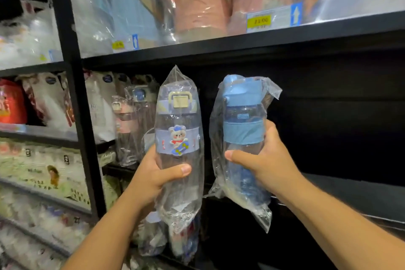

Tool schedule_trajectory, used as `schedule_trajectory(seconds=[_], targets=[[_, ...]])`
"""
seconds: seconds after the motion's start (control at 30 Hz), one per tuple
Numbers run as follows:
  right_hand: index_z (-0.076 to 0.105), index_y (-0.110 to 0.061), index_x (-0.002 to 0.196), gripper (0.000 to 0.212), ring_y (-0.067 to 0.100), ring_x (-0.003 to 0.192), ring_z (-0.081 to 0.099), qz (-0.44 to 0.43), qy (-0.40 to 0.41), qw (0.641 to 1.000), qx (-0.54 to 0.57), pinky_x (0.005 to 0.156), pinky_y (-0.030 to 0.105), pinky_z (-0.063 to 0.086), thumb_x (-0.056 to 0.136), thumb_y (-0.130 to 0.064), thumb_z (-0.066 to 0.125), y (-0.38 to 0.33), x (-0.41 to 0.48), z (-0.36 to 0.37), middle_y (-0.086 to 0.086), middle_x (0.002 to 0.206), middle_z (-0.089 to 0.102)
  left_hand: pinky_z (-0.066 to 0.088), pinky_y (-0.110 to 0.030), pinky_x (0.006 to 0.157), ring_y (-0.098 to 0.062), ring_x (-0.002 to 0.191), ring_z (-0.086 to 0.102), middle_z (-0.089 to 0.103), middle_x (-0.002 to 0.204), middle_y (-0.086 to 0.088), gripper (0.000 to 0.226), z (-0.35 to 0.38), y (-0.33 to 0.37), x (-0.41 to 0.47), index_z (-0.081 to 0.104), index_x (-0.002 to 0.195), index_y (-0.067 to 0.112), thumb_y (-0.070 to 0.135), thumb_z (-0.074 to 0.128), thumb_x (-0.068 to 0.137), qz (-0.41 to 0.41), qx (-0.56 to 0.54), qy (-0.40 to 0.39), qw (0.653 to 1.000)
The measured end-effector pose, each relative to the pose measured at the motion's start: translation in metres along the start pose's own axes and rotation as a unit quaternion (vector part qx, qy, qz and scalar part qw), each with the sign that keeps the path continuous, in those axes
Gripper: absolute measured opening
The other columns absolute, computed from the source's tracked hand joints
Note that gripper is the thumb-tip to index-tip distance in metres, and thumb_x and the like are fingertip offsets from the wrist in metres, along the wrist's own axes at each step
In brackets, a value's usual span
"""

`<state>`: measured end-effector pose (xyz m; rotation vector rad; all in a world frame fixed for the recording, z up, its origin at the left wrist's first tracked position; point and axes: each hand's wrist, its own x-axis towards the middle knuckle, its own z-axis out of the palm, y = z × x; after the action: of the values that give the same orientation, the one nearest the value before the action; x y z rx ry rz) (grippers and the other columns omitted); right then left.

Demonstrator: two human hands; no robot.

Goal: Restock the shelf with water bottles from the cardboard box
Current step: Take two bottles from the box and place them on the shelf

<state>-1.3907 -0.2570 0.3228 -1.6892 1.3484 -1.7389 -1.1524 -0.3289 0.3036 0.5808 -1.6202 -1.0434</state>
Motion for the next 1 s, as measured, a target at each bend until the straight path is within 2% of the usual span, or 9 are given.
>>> schedule_trajectory(seconds=[0.2, 0.4, 0.5, 0.57, 0.6, 0.67, 0.8, 0.9, 1.0], targets=[[0.037, -0.038, 0.128, 0.082, -0.004, 0.098, 0.065, -0.004, 0.059, 0.998, -0.033, 0.083, 0.019, 0.050, 0.069, -0.025, 0.093, 0.051, 0.067, 0.011, -0.016, 0.113, 0.063, 0.055, -0.020, 0.080, -0.012, 0.110, 0.069, 0.072, 0.123, 0.002, 0.092, 0.003, -0.043, 0.066, 0.050, 0.137, 0.016, 0.031, 0.087, 0.054, -0.022, 0.001, 0.005, 1.000], [0.052, -0.023, 0.123, 0.081, 0.006, 0.093, 0.070, 0.029, 0.086, 0.992, -0.091, 0.082, 0.028, 0.056, 0.055, -0.037, 0.095, 0.104, 0.103, 0.020, -0.009, 0.104, 0.071, 0.055, -0.017, 0.077, -0.006, 0.106, 0.069, 0.070, 0.118, 0.009, 0.068, 0.012, -0.080, 0.106, 0.053, 0.124, 0.031, 0.007, 0.088, 0.071, -0.047, 0.038, 0.032, 0.998], [0.056, -0.019, 0.123, 0.084, 0.005, 0.086, 0.072, 0.050, 0.092, 0.991, -0.087, 0.080, 0.030, 0.060, 0.050, -0.042, 0.092, 0.117, 0.111, 0.019, -0.007, 0.099, 0.074, 0.057, -0.023, 0.082, -0.013, 0.104, 0.070, 0.070, 0.118, 0.002, 0.069, 0.006, -0.090, 0.129, 0.058, 0.121, 0.028, 0.025, 0.095, 0.063, -0.052, 0.095, 0.019, 0.994], [0.049, -0.022, 0.125, 0.080, 0.006, 0.088, 0.071, 0.052, 0.104, 0.990, -0.078, 0.075, 0.022, 0.056, 0.059, -0.028, 0.094, 0.119, 0.114, 0.019, -0.006, 0.101, 0.072, 0.056, -0.031, 0.089, -0.012, 0.103, 0.069, 0.067, 0.118, 0.003, 0.072, 0.000, -0.095, 0.143, 0.060, 0.117, 0.030, 0.037, 0.097, 0.055, -0.060, 0.150, 0.011, 0.987], [0.045, -0.025, 0.126, 0.078, 0.005, 0.089, 0.070, 0.052, 0.107, 0.990, -0.078, 0.074, 0.018, 0.053, 0.064, -0.021, 0.094, 0.120, 0.116, 0.019, -0.007, 0.102, 0.070, 0.055, -0.031, 0.088, -0.011, 0.102, 0.069, 0.068, 0.116, 0.004, 0.067, -0.002, -0.098, 0.149, 0.058, 0.114, 0.029, 0.032, 0.096, 0.059, -0.069, 0.152, 0.009, 0.986], [0.038, -0.031, 0.129, 0.083, 0.005, 0.092, 0.068, 0.051, 0.099, 0.991, -0.072, 0.077, 0.019, 0.053, 0.068, -0.015, 0.092, 0.124, 0.121, 0.023, -0.009, 0.105, 0.068, 0.052, -0.027, 0.080, -0.011, 0.098, 0.067, 0.067, 0.110, 0.003, 0.057, -0.005, -0.104, 0.160, 0.050, 0.108, 0.023, 0.019, 0.092, 0.070, -0.083, 0.151, 0.019, 0.985], [0.036, -0.038, 0.133, 0.091, 0.008, 0.109, 0.063, 0.056, 0.083, 0.994, -0.054, 0.087, 0.023, 0.051, 0.065, -0.017, 0.094, 0.132, 0.137, 0.037, -0.006, 0.124, 0.061, 0.046, -0.025, 0.076, -0.010, 0.094, 0.060, 0.059, 0.108, 0.004, 0.059, -0.008, -0.110, 0.180, 0.038, 0.116, 0.017, 0.013, 0.084, 0.079, -0.075, 0.163, 0.014, 0.984], [0.038, -0.041, 0.137, 0.090, 0.002, 0.116, 0.060, 0.065, 0.027, 0.997, -0.035, 0.096, 0.026, 0.050, 0.065, -0.019, 0.088, 0.128, 0.151, 0.039, -0.015, 0.129, 0.060, 0.049, -0.028, 0.073, -0.019, 0.084, 0.060, 0.062, 0.097, 0.000, 0.045, -0.008, -0.116, 0.190, 0.042, 0.099, 0.025, 0.008, 0.080, 0.080, -0.067, 0.181, 0.011, 0.981], [0.030, -0.037, 0.144, 0.097, 0.000, 0.113, 0.060, 0.070, 0.002, 0.997, 0.013, 0.093, 0.026, 0.050, 0.062, -0.022, 0.079, 0.128, 0.160, 0.037, -0.015, 0.127, 0.058, 0.045, -0.017, 0.061, -0.017, 0.081, 0.061, 0.062, 0.092, 0.008, 0.048, -0.010, -0.121, 0.194, 0.044, 0.113, 0.021, 0.006, 0.078, 0.081, -0.046, 0.179, 0.023, 0.983]])
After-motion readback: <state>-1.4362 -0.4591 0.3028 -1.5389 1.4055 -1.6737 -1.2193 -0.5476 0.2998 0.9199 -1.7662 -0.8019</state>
